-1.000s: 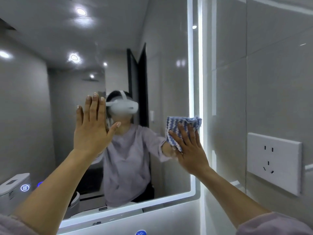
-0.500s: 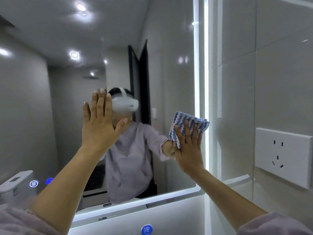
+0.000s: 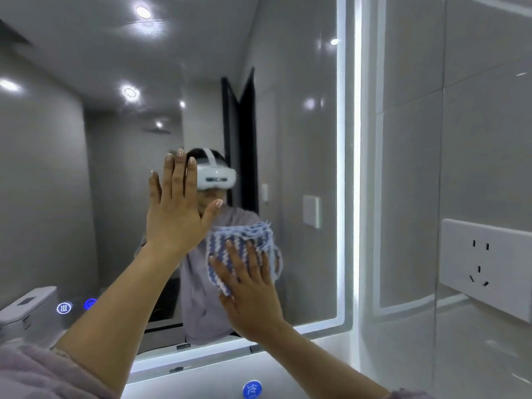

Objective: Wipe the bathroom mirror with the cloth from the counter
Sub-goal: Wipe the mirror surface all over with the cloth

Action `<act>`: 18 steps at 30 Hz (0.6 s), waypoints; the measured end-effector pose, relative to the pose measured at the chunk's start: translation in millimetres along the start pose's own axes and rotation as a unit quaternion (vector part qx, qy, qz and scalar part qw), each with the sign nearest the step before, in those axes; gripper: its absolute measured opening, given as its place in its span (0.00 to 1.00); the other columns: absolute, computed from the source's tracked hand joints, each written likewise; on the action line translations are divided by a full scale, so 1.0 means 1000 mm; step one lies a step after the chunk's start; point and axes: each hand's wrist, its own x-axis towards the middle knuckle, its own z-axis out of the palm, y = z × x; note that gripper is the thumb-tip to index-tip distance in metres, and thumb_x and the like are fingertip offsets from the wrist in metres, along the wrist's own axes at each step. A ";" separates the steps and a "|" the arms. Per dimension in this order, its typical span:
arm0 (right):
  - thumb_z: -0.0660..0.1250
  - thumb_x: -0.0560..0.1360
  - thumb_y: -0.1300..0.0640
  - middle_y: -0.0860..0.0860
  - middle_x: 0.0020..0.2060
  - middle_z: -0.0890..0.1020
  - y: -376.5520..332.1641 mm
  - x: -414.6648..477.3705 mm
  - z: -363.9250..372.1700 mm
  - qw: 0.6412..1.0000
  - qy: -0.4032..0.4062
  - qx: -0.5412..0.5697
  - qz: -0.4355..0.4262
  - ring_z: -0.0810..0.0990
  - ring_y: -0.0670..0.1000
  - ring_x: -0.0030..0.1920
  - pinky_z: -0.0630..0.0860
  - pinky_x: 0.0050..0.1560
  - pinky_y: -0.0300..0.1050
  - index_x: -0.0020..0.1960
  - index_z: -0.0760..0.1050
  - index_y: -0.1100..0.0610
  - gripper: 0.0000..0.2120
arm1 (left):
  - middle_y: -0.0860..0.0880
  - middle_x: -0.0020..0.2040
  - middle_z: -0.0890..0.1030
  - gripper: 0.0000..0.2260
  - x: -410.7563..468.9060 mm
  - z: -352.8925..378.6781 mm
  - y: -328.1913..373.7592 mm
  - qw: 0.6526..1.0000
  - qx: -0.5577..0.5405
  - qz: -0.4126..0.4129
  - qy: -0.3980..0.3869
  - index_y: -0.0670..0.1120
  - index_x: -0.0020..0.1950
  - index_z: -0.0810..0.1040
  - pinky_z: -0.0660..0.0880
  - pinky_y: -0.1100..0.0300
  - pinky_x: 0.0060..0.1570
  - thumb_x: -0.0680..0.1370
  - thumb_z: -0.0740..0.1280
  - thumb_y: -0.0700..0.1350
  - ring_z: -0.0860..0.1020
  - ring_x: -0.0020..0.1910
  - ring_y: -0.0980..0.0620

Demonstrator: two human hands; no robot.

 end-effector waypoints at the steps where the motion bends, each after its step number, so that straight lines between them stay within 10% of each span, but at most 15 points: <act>1: 0.50 0.81 0.46 0.50 0.79 0.47 -0.008 -0.003 0.003 1.000 -0.002 -0.005 -0.007 0.46 0.59 0.78 0.46 0.74 0.60 0.79 0.47 0.46 0.28 | 0.44 0.77 0.36 0.39 0.000 0.000 0.000 1.000 0.001 -0.001 0.000 0.43 0.76 0.35 0.36 0.45 0.74 0.75 0.46 0.66 0.35 0.76 0.46; 18: 0.54 0.81 0.49 0.51 0.77 0.55 0.047 -0.014 -0.003 0.998 0.043 -0.034 -0.016 0.52 0.60 0.77 0.55 0.72 0.62 0.78 0.52 0.46 0.27 | 0.44 0.77 0.36 0.39 -0.001 -0.002 0.000 1.000 0.013 -0.004 0.000 0.43 0.75 0.34 0.35 0.47 0.74 0.74 0.40 0.67 0.35 0.76 0.46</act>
